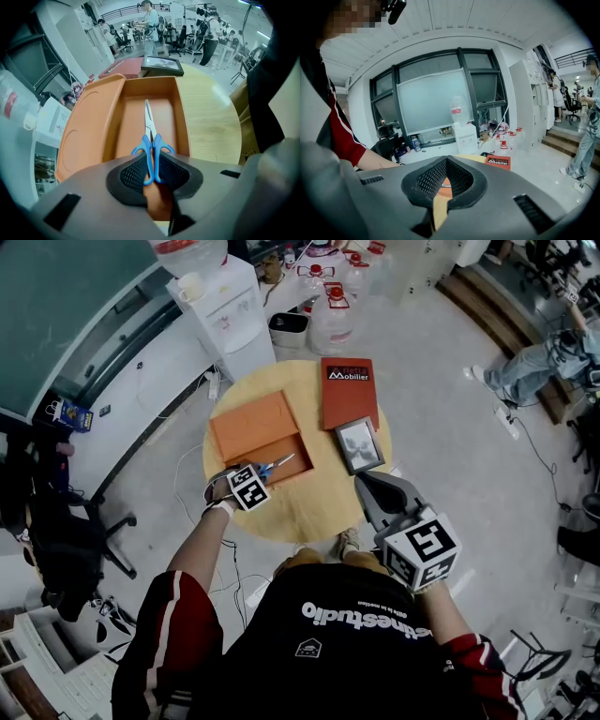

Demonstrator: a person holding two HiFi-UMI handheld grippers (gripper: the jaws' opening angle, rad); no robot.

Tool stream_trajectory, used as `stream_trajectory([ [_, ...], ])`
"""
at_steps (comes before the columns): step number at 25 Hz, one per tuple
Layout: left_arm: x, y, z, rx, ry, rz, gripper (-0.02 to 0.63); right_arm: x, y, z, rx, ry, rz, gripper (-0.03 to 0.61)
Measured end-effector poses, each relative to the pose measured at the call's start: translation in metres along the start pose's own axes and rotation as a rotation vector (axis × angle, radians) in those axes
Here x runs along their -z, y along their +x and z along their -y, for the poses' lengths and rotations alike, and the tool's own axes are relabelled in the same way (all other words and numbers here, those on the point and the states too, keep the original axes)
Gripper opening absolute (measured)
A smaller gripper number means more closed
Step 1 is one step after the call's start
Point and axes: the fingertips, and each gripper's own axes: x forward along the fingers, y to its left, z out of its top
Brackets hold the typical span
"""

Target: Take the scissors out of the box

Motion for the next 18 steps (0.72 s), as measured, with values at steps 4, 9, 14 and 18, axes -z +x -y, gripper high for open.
stream_trajectory([
  [4, -0.002, -0.013, -0.002, -0.029, -0.022, 0.045, 0.094, -0.001, 0.003, -0.008, -0.012, -0.012, 0.002, 0.028],
  [9, -0.011, -0.032, -0.006, -0.073, -0.076, 0.132, 0.094, -0.004, 0.005, -0.017, -0.021, -0.023, 0.006, 0.028],
  [14, -0.022, -0.054, -0.002, -0.059, -0.112, 0.226, 0.095, -0.01, 0.004, -0.022, -0.016, -0.031, 0.022, 0.028],
  [18, -0.027, -0.068, -0.003, -0.069, -0.146, 0.287, 0.095, -0.016, 0.003, -0.021, -0.004, -0.031, 0.037, 0.028],
])
